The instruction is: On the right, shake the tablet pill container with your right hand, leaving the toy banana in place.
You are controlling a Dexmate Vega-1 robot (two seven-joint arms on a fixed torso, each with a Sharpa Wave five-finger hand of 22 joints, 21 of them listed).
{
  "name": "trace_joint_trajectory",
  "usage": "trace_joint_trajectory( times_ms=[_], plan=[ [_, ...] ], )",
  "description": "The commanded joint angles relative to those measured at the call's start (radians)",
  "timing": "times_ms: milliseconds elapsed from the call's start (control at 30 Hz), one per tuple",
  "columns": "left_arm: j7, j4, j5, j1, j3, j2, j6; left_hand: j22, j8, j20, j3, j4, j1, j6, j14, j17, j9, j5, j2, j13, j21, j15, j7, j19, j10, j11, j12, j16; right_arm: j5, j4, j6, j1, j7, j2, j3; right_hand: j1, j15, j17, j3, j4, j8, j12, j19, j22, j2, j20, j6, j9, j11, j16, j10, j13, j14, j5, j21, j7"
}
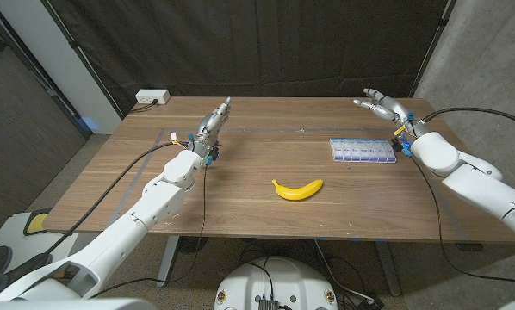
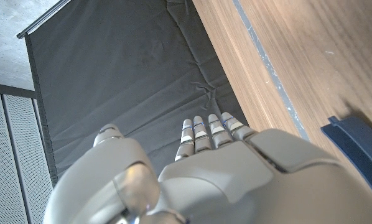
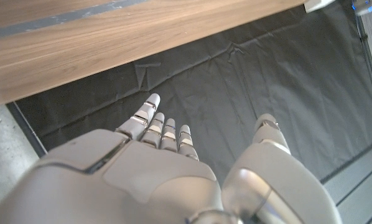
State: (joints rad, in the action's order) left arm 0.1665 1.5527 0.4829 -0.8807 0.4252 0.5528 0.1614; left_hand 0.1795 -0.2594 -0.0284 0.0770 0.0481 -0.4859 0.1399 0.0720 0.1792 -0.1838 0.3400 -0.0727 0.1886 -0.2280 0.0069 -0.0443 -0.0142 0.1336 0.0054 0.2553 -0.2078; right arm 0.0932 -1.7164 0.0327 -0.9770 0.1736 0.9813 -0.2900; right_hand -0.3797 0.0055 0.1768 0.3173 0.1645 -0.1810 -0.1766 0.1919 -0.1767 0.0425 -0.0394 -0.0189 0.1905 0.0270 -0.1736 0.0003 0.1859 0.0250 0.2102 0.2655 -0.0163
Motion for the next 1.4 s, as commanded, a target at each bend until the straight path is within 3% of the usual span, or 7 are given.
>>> trace_joint_trajectory(
  times_ms=[33,233,400,533,633,1033,1400],
  plan=[
    [0.024,0.043,0.003,-0.034,-0.01,0.006,-0.013,0.002,-0.004,-0.005,0.003,-0.005,-0.005,0.011,0.005,0.002,-0.004,-0.002,0.004,0.002,0.006,-0.003,-0.001,0.0,0.009,-0.002,-0.001,0.003,-0.117,-0.092,-0.148,-0.002,-0.017,0.09,-0.024,-0.038,0.008,0.002,0.008,0.009,-0.007,-0.005,-0.014,0.0,0.009,0.004,0.01,0.003,0.01,0.003,-0.028,0.002,-0.034,0.015,-0.018,-0.013],
    [0.035,0.067,-0.002,-0.049,-0.012,0.012,-0.018,0.002,-0.001,-0.005,0.004,-0.005,-0.006,0.01,0.006,0.003,-0.004,-0.004,0.002,0.002,0.007,-0.003,-0.001,0.0,0.011,-0.002,-0.003,0.004,-0.145,-0.127,-0.214,0.009,-0.057,0.123,-0.037,-0.074,0.03,0.002,0.012,0.008,0.001,-0.008,-0.043,0.0,0.02,0.007,0.063,0.003,0.036,0.002,-0.064,0.002,-0.067,0.026,-0.043,0.001],
    [0.041,0.073,-0.004,-0.055,-0.01,0.005,-0.011,0.002,-0.004,-0.005,0.005,-0.004,-0.008,0.026,0.009,0.003,-0.004,-0.007,0.0,0.003,0.008,-0.004,0.0,0.0,0.018,-0.001,-0.003,0.005,-0.143,-0.137,-0.248,0.024,-0.101,0.141,-0.047,-0.089,0.039,0.002,0.015,0.007,0.002,-0.015,-0.057,0.0,0.022,0.01,0.083,0.003,0.027,0.002,-0.058,0.002,-0.083,0.029,-0.053,0.003],
    [0.046,0.077,-0.009,-0.058,-0.008,0.003,-0.011,0.002,-0.004,-0.005,0.005,-0.004,-0.008,0.031,0.011,0.003,-0.005,-0.008,-0.001,0.003,0.009,-0.004,0.0,0.0,0.023,0.0,-0.003,0.005,-0.165,-0.155,-0.306,0.055,-0.152,0.156,-0.073,-0.113,0.078,0.002,0.018,0.004,-0.002,-0.014,-0.093,-0.001,0.03,0.058,0.106,0.003,0.027,0.003,-0.08,0.001,-0.121,0.035,-0.071,-0.001],
    [0.055,0.084,-0.012,-0.064,-0.01,0.002,-0.012,0.002,-0.004,-0.005,0.005,-0.004,-0.009,0.031,0.011,0.003,-0.005,-0.009,-0.001,0.003,0.009,-0.005,0.0,0.0,0.023,-0.002,-0.003,0.005,-0.195,-0.16,-0.336,0.083,-0.183,0.162,-0.101,-0.13,0.095,0.002,0.019,0.001,-0.005,-0.013,-0.111,-0.002,0.034,0.104,0.118,0.003,-0.002,0.003,-0.1,0.001,-0.148,0.04,-0.076,-0.01],
    [0.06,0.085,-0.007,-0.082,-0.008,-0.011,0.002,0.002,0.002,-0.006,0.007,-0.004,-0.01,0.028,0.012,0.003,-0.005,-0.013,-0.003,0.003,0.011,-0.007,0.002,-0.001,0.024,-0.008,-0.007,0.007,-0.303,-0.159,-0.417,0.194,-0.329,0.168,-0.201,-0.15,0.084,0.002,0.022,0.0,-0.004,-0.02,-0.123,-0.003,0.038,0.059,0.144,0.003,0.017,-0.003,-0.096,0.0,-0.155,0.044,-0.077,0.006],
    [0.073,0.1,-0.005,-0.096,-0.014,-0.01,-0.002,0.002,0.007,-0.003,0.008,-0.003,-0.011,0.025,0.012,0.003,-0.005,-0.016,-0.005,0.004,0.013,-0.006,0.003,0.002,0.023,-0.01,-0.01,0.008,-0.436,-0.181,-0.504,0.305,-0.517,0.16,-0.301,-0.174,0.117,0.003,0.019,-0.003,0.003,-0.006,-0.172,-0.002,0.056,0.105,0.218,0.003,0.052,0.002,-0.169,0.0,-0.22,0.052,-0.084,0.037]
  ],
)
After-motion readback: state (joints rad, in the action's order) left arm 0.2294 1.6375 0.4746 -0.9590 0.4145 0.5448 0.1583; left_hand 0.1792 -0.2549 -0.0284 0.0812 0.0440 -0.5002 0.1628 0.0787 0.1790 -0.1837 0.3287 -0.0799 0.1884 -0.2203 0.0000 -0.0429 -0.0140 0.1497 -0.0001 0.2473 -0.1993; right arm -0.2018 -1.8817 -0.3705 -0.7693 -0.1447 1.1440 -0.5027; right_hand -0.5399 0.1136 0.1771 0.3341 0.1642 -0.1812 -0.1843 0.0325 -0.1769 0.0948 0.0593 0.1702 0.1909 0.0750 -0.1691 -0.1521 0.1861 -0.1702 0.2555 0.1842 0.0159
